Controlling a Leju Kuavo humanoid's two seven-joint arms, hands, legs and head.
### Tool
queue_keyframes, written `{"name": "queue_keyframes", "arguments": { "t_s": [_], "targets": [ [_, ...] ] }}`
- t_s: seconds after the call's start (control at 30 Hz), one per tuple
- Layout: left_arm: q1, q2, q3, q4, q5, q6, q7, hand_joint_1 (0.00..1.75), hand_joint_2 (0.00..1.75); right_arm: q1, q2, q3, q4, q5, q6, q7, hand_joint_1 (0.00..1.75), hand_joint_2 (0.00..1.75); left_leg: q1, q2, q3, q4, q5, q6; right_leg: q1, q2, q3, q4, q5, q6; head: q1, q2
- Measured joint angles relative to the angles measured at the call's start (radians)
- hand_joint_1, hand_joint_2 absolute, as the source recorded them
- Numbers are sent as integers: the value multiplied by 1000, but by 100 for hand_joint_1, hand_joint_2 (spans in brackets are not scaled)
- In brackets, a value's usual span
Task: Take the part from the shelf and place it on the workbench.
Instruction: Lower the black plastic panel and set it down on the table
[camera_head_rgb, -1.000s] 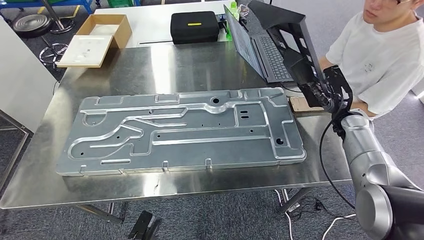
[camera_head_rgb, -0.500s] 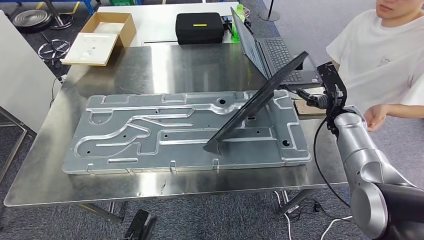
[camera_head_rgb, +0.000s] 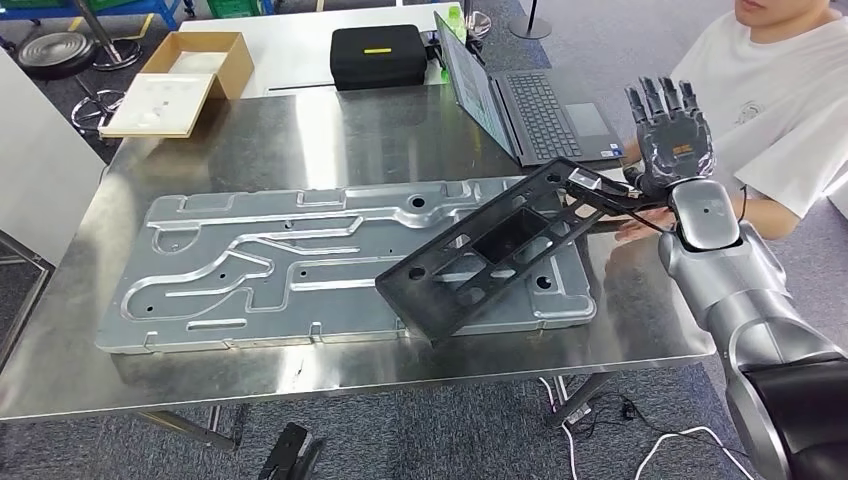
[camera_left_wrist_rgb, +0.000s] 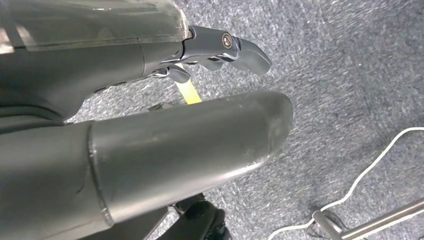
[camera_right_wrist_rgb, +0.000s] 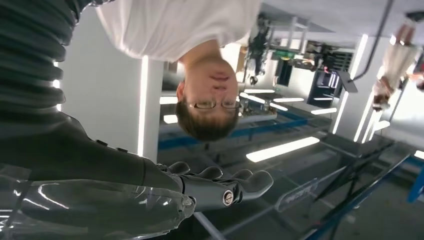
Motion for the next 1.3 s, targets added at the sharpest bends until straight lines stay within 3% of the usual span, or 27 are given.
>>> {"name": "queue_keyframes", "arguments": {
  "t_s": [0.1, 0.17, 0.23, 0.27, 0.33, 0.4, 0.47, 0.5, 0.57, 0.63, 0.67, 0.8, 0.87, 0.93, 0.97, 1.0, 1.03, 1.1, 1.17, 1.2, 1.3],
  "targets": [
    [1, -2, -5, 0, -1, -1, 1, 0, 0, 32, -5, 2, -56, -106, -36, -51, 0, 0, -3, -1, 97, -194, 93, 13, 3, -1, 1, 1, -1, 3, 0, 0],
    [1, -3, -8, 0, -3, -1, 2, 0, 0, 65, -6, -3, -102, -145, -44, -76, 0, 87, -8, -2, 132, -267, 110, 20, 5, 0, 1, -1, 1, 11, 0, 0],
    [1, -4, -10, 0, -6, -1, 2, 0, 0, 100, -6, -12, -144, -190, -43, -106, 0, 175, -10, -2, 136, -277, 112, 26, 5, 0, 3, -8, 6, 23, 0, 0],
    [2, -6, -10, 0, -6, -1, 3, 0, 0, 121, -4, -23, -169, -247, -31, -137, 0, 175, -9, -3, 139, -285, 117, 31, 4, -1, 4, -8, 4, 29, 0, 0],
    [2, -9, -11, 0, -4, 1, 4, 0, 0, 180, 10, -61, -245, -425, 18, -221, 0, 87, -4, -3, 147, -302, 128, 42, 4, -4, -12, 34, -28, 35, 1, 0],
    [6, -10, -11, 0, 2, 5, 5, 0, 0, 276, 44, -112, -370, -623, 90, -296, 0, 0, -2, -4, 150, -307, 131, 48, 3, -7, -62, 148, -91, 37, 1, 0],
    [14, -9, -11, 0, 7, 8, 5, 0, 0, 387, 85, -138, -511, -750, 149, -344, 0, 0, -3, -5, 150, -306, 129, 48, 2, -7, -106, 240, -121, 39, 1, 0],
    [17, -8, -11, 0, 8, 10, 5, 0, 0, 437, 103, -140, -574, -779, 164, -363, 0, 0, -3, -5, 150, -303, 127, 48, 1, -8, -106, 239, -110, 39, 1, 0],
    [21, -8, -11, 0, 8, 12, 4, 0, 0, 510, 131, -138, -691, -801, 170, -397, 0, 0, -3, -7, 149, -294, 119, 43, 0, -11, -52, 137, -52, 37, 1, 0],
    [23, -8, -11, 0, 7, 13, 3, 0, 0, 552, 151, -136, -788, -803, 165, -416, 0, 0, -7, -10, 146, -282, 110, 34, 4, -13, 3, 30, -18, 29, 1, 0],
    [23, -8, -11, 0, 7, 13, 3, 0, 0, 567, 161, -134, -828, -801, 162, -420, 0, 0, -8, -10, 145, -279, 107, 29, 6, -13, 15, 6, -16, 24, 1, 0],
    [23, -8, -11, 0, 6, 15, 3, 0, 0, 608, 188, -124, -937, -798, 156, -427, 0, 0, -7, -9, 141, -265, 92, 8, 5, -11, 18, -5, -14, 4, 1, 0],
    [23, -8, -12, 0, 4, 16, 2, 0, 0, 615, 197, -114, -973, -787, 152, -439, 0, 0, -4, -8, 110, -193, 45, -3, 2, -12, 20, -10, -12, -6, 0, 0],
    [25, -8, -14, 0, 0, 16, 2, 0, 0, 624, 204, -94, -1003, -752, 145, -448, 0, 0, -1, -8, 54, -71, -14, -10, 3, -13, 19, -10, -12, -11, 0, 0],
    [27, -8, -16, 0, 0, 17, 3, 0, 0, 630, 207, -79, -1016, -726, 141, -450, 0, 0, 0, -8, 34, -27, -26, -13, 4, -14, 19, -9, -12, -12, 0, 0],
    [28, -8, -17, 0, -1, 17, 3, 0, 0, 635, 211, -62, -1028, -698, 135, -450, 0, 0, 1, -8, 30, -18, -18, -14, 4, -17, 19, -9, -13, -12, 0, 0],
    [29, -8, -18, 0, -2, 18, 3, 0, 0, 638, 214, -46, -1038, -668, 129, -447, 0, 0, 1, -6, 44, -47, 6, -13, 4, -20, 20, -8, -13, -12, 0, 0],
    [28, -8, -20, 0, -5, 21, 5, 0, 0, 640, 222, -16, -1056, -613, 116, -436, 0, 0, -1, 16, 105, -175, 69, -9, 5, -27, 21, -5, -15, -9, 0, 0],
    [26, -8, -24, 0, -7, 22, 6, 0, 0, 640, 228, 5, -1071, -582, 106, -425, 0, 0, -6, 35, 145, -263, 97, 2, 9, -36, 23, -3, -17, 0, 1, 0],
    [26, -8, -25, 0, -8, 22, 7, 0, 0, 639, 230, 12, -1076, -575, 104, -422, 0, 0, -9, 36, 148, -276, 97, 8, 12, -42, 24, -3, -18, 6, 1, 0],
    [29, -8, -27, 0, -9, 22, 7, 0, 0, 639, 235, 24, -1087, -569, 99, -418, 0, 0, -7, 11, 148, -285, 109, 28, 10, -54, 25, 2, -26, 23, 1, 0]
  ]
}}
